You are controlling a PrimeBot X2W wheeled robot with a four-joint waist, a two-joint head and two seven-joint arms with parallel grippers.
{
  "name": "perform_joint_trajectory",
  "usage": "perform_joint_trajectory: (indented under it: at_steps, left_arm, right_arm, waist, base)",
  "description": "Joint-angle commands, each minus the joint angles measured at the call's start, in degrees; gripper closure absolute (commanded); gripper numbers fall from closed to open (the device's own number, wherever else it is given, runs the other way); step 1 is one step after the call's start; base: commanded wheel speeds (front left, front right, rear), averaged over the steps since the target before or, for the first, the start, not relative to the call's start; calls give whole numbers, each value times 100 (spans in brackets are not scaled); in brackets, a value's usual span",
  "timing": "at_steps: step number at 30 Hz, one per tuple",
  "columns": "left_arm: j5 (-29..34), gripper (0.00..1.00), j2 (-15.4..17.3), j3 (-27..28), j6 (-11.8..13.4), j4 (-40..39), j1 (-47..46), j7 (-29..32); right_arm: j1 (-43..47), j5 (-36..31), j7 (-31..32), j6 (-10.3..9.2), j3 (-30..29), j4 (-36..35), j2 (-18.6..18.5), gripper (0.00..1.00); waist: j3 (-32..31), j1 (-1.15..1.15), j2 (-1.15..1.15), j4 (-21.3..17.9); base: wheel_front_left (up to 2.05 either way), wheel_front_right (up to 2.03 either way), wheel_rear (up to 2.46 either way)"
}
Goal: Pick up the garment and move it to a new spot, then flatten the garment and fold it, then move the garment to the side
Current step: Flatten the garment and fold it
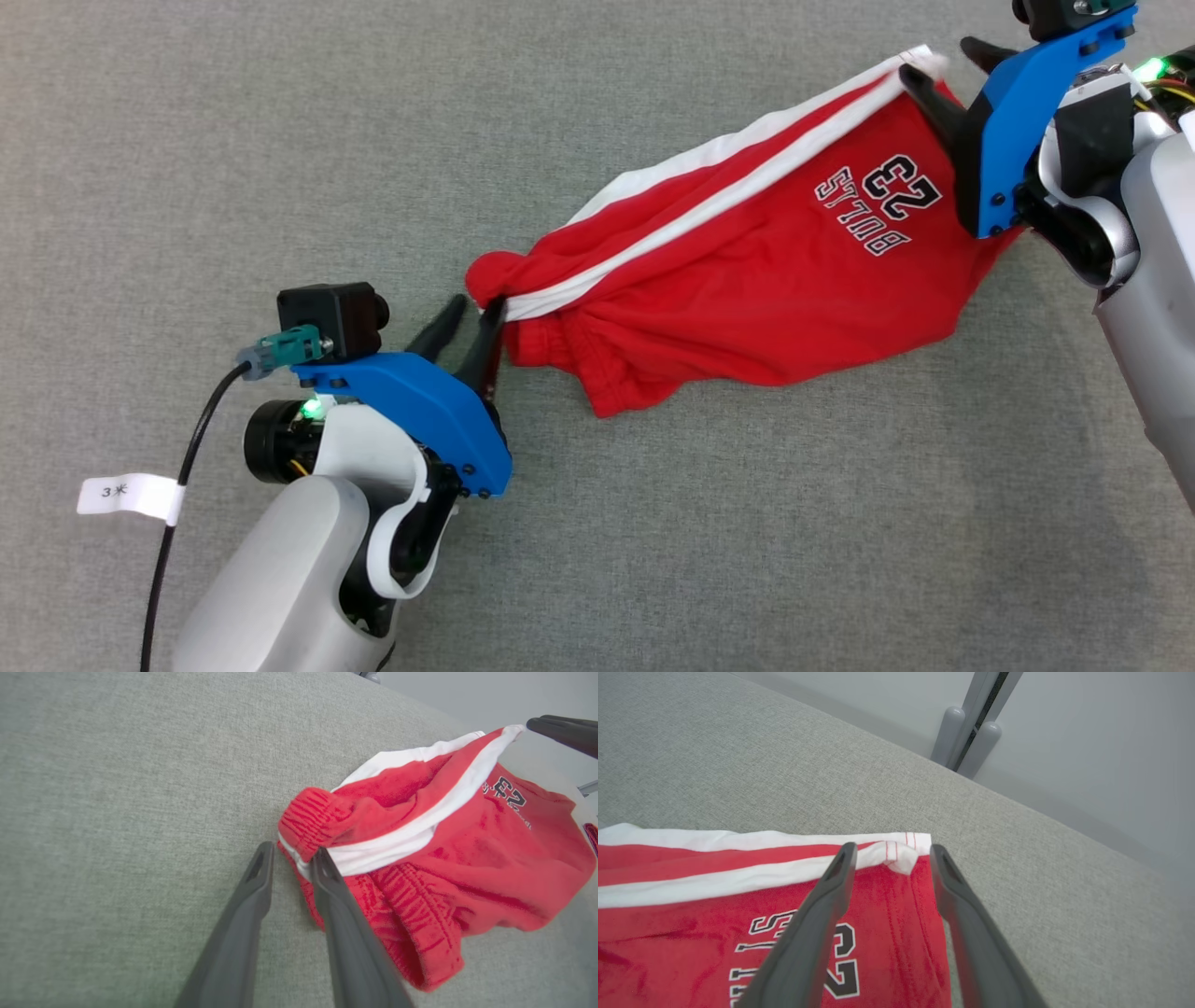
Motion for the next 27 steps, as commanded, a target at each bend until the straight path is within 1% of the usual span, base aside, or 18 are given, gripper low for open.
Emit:
perform_joint_trajectory:
  at_steps: [1,6,9,10,11,12,14,15,16,18,22,23,27]
  left_arm:
    - [16,0,-33,39,-15,35,-66,-50]
    - [-31,0,-145,67,-156,223,-17,-383]
    - [-130,0,-241,225,-272,253,130,-827]
    - [-57,0,-177,315,-350,316,199,-1170]
    - [-29,0,-161,354,-386,360,245,-1343]
    - [12,0,-164,427,-483,473,356,-1706]
    - [331,0,-10,516,-716,772,423,-2632]
    - [412,0,19,521,-785,894,432,-2839]
    - [458,0,14,568,-801,998,438,-2988]
    - [641,0,61,636,-861,1194,391,-3177]
    - [1016,0,84,694,-1028,1375,291,-3287]
    - [1114,0,98,717,-1073,1379,280,-3296]
    - [1415,0,-11,1039,-1211,1223,264,-3295]
  right_arm:
    - [-117,-9,-73,1,34,56,-6,0]
    - [-117,189,-529,1,133,503,16,0]
    - [50,381,-692,1,148,668,2,0]
    - [176,542,-749,1,154,742,-34,0]
    - [239,612,-766,1,157,761,-61,0]
    - [361,688,-794,1,180,788,-155,0]
    - [630,903,-880,2,57,841,-241,0]
    - [682,942,-909,2,26,847,-263,0]
    - [724,954,-931,2,3,852,-282,0]
    - [805,1006,-973,2,-59,885,-304,0]
    - [894,1114,-1067,2,-243,998,-239,0]
    - [901,1152,-1105,2,-302,1019,-198,0]
    - [837,1154,-1232,2,-430,1173,-113,0]
  waist:
    - [-4,-1,0,19]
    - [-185,-1,0,70]
    - [-362,-1,0,59]
    - [-486,-1,0,49]
    - [-548,-1,0,45]
    - [-655,-1,0,36]
    - [-792,-1,0,17]
    - [-801,-1,0,12]
    - [-806,-1,0,9]
    - [-787,-1,0,8]
    - [-662,-1,0,40]
    - [-624,-1,0,57]
    - [-455,-1,0,150]
  base:
    - [0,0,0]
    - [0,0,0]
    - [0,0,0]
    - [0,0,0]
    - [0,0,0]
    - [0,0,0]
    - [0,0,0]
    - [0,0,0]
    - [0,0,0]
    - [0,0,0]
    - [0,0,0]
    - [0,0,0]
    - [0,0,0]
